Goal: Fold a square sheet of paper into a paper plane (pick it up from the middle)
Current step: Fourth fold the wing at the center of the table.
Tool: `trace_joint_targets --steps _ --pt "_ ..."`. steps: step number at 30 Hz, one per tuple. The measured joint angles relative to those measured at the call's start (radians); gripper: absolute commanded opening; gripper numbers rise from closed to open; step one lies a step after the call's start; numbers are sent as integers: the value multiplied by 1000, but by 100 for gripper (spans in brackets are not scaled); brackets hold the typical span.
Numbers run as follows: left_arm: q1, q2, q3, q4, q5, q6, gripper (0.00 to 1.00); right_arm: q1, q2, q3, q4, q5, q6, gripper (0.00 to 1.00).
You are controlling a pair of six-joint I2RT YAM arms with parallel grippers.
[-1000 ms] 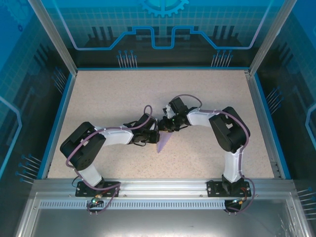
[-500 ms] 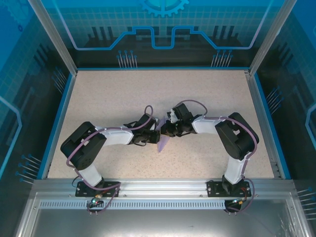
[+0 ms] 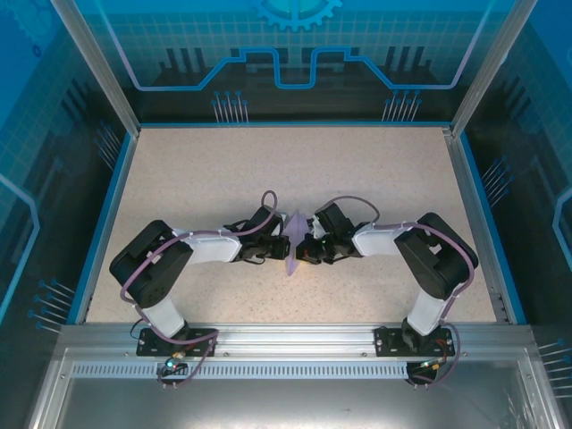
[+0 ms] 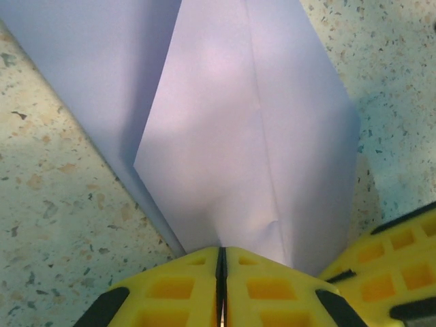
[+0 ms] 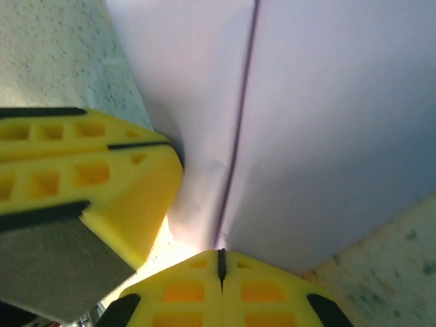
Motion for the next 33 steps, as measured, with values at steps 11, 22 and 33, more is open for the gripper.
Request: trace_joint_targets --steps 11,22,33 --pt "25 0 -16 28 54 -8 11 7 -27 -77 175 -11 140 2" --pt "37 0 -21 38 78 -8 11 7 25 -80 288 -29 212 2" --pt "45 5 -26 50 99 -8 11 17 48 -54 223 -6 167 3"
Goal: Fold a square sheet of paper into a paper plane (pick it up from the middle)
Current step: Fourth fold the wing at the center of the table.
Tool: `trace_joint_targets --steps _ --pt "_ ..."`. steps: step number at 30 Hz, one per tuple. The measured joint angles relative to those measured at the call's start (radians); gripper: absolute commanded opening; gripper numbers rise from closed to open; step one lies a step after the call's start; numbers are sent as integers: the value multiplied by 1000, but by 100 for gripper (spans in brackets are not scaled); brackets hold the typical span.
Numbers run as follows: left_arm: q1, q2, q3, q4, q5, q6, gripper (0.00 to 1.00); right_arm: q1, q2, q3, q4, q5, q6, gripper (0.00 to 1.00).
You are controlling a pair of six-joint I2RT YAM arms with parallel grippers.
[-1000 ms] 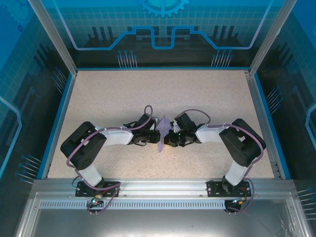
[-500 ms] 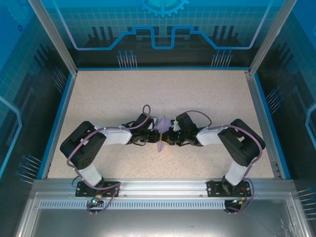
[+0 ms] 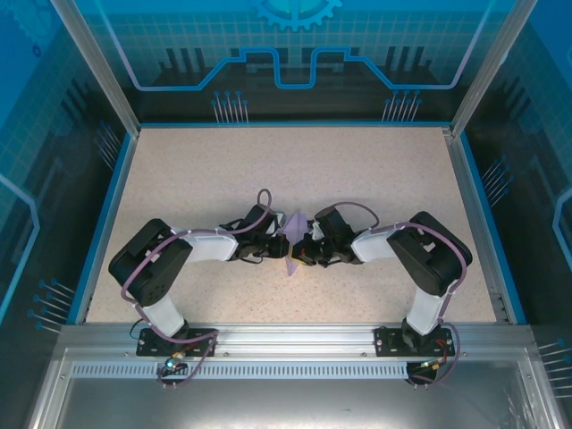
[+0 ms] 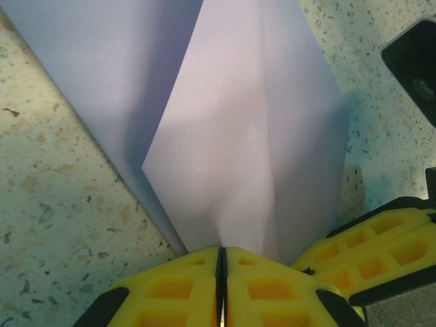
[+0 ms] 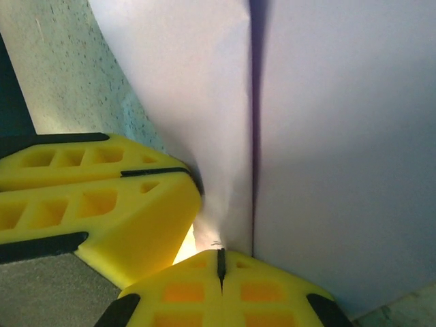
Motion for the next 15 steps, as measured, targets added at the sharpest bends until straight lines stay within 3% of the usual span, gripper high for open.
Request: trace_joint_targets --steps 15 --pt "6 13 1 18 26 0 11 31 -25 -2 -36 37 -55 3"
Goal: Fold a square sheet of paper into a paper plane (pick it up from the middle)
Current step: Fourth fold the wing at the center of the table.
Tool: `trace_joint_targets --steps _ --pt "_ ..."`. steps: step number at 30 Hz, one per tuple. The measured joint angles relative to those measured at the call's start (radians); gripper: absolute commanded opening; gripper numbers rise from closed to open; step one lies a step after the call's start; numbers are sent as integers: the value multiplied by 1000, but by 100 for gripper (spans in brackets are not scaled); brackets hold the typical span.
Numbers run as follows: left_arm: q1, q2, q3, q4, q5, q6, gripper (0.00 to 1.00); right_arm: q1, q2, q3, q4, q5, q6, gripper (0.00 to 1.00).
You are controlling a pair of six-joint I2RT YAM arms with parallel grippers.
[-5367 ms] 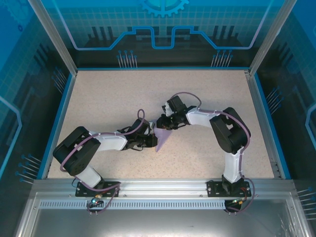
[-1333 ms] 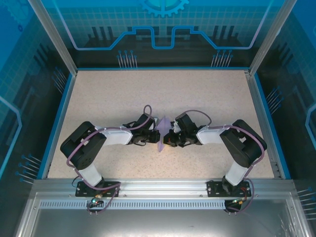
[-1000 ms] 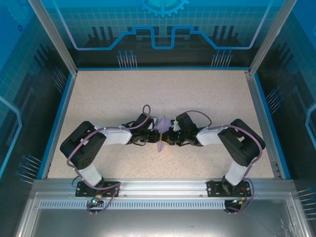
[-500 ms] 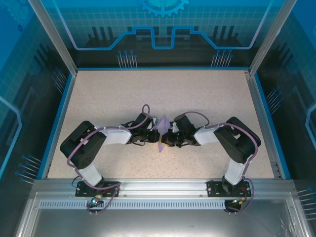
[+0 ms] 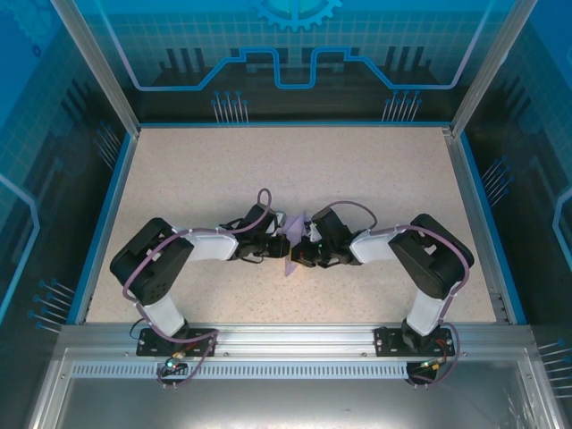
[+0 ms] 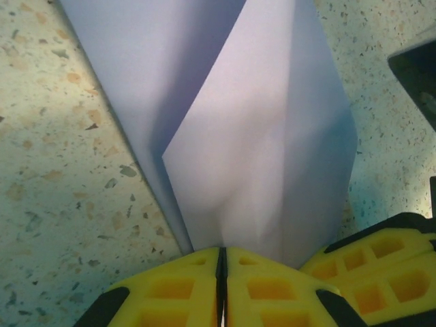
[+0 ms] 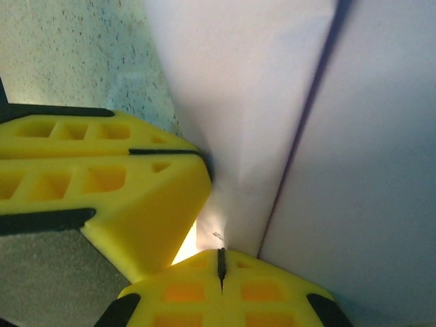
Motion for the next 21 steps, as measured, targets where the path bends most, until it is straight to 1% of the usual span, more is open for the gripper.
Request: trace_joint_targets --steps 9,21 --pt "0 10 3 11 14 0 11 16 -14 -52 83 0 65 3" --pt "7 16 8 16 31 0 11 38 -36 -178 300 13 241 3"
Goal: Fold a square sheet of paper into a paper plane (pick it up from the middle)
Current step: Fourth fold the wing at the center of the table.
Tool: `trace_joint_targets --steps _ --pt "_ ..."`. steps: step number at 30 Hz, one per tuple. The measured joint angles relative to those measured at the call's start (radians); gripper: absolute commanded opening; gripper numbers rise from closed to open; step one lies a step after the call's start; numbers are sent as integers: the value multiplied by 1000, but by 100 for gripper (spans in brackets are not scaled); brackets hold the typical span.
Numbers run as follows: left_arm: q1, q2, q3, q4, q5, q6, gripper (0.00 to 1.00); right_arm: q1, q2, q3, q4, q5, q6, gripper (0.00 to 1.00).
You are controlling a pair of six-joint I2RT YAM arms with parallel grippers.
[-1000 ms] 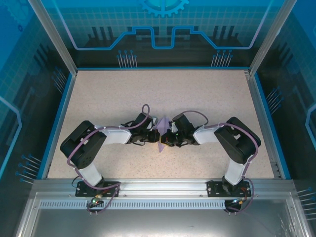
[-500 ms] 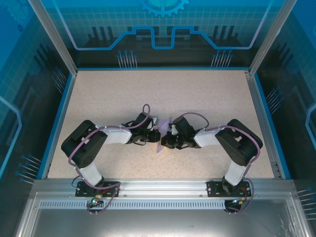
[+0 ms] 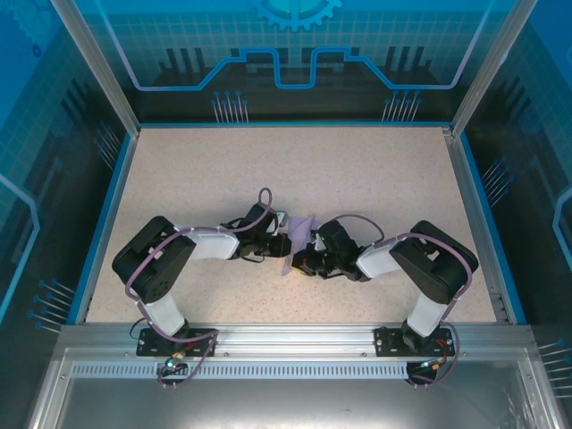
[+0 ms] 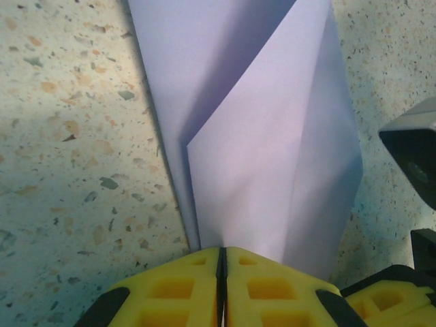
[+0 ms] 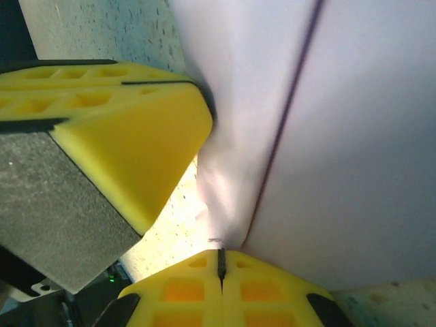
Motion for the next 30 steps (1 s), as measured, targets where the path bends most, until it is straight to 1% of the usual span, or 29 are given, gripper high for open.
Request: trace_joint_targets --steps 7,10,19,30 --pt "6 2 0 2 12 0 11 24 0 -22 116 32 105 3" --pt "7 3 0 3 15 0 11 27 0 -22 136 41 126 3" --pt "13 5 0 7 27 0 11 52 19 1 75 63 131 3" --pt "18 11 0 11 39 0 11 56 25 38 -13 64 81 4"
